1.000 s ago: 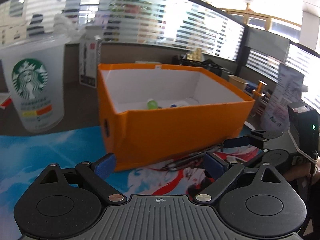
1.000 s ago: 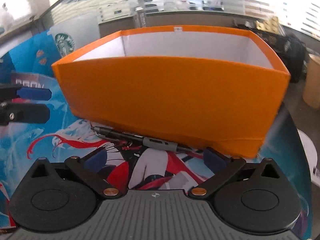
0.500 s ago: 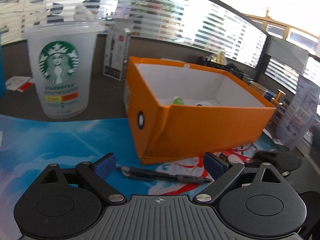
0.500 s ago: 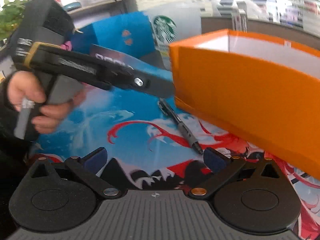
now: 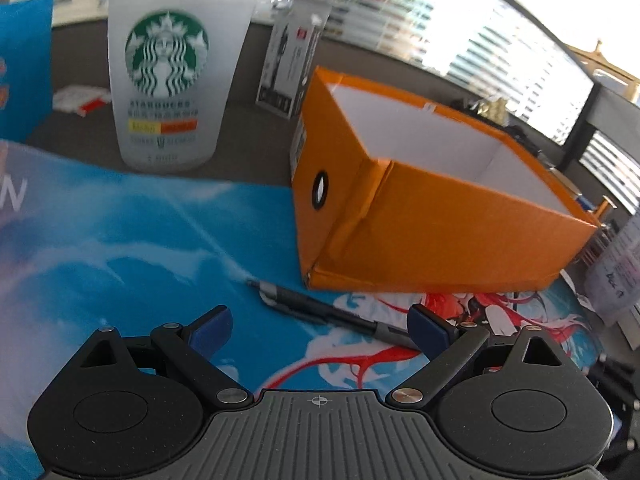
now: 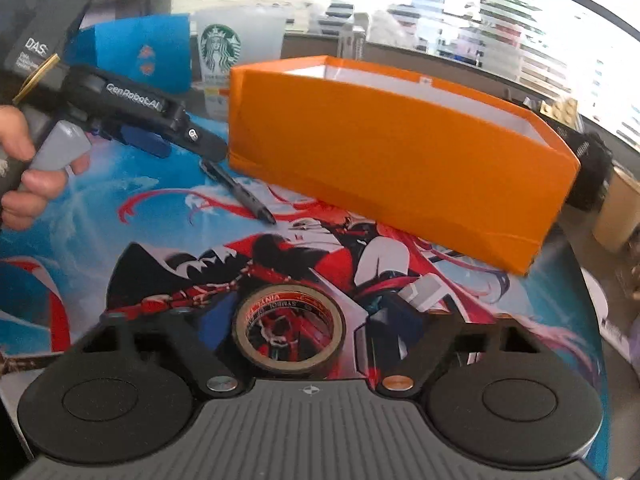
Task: Organize rigid objects
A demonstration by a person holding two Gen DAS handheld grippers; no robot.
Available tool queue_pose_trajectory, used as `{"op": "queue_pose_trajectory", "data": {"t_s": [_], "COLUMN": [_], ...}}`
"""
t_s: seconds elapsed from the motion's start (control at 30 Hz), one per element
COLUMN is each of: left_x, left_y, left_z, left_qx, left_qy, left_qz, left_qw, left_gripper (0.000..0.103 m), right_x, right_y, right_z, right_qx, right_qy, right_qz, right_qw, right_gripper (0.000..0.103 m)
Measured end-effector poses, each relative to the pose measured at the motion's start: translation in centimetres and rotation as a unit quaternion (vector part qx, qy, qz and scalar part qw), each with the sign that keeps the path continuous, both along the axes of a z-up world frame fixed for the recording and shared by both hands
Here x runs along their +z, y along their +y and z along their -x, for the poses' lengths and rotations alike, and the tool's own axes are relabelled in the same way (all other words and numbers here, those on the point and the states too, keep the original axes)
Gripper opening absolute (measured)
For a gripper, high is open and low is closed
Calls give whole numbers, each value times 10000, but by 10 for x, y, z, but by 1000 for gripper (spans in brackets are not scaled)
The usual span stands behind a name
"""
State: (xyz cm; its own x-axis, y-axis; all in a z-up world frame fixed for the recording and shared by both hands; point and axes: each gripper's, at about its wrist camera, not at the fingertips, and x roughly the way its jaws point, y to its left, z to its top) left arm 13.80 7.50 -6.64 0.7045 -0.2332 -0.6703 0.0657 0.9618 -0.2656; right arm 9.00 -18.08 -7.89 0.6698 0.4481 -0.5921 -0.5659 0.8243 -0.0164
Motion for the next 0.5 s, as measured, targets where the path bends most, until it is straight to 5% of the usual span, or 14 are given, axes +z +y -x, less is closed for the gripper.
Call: {"op": "queue_pose_trajectory", "data": {"t_s": [0.33,0.5], "left_x": [-2,-8], "left_y": [-18,-43], "left_z": [-9,-17], "left_qx": [991,1211], "left_qy": [300,296], "left_qz": [-65,-652], "left_qw": [9946,9901], "left_gripper": [101,103], "right_x": [-4,-5], "right_y": [-1,-2], "right_z": [5,7], "right_qx": [40,68], "right_qy": [-36,-18], "right_qz": [-139,-152], "right_qw": [9999,9999], "right_gripper": [63,67]}}
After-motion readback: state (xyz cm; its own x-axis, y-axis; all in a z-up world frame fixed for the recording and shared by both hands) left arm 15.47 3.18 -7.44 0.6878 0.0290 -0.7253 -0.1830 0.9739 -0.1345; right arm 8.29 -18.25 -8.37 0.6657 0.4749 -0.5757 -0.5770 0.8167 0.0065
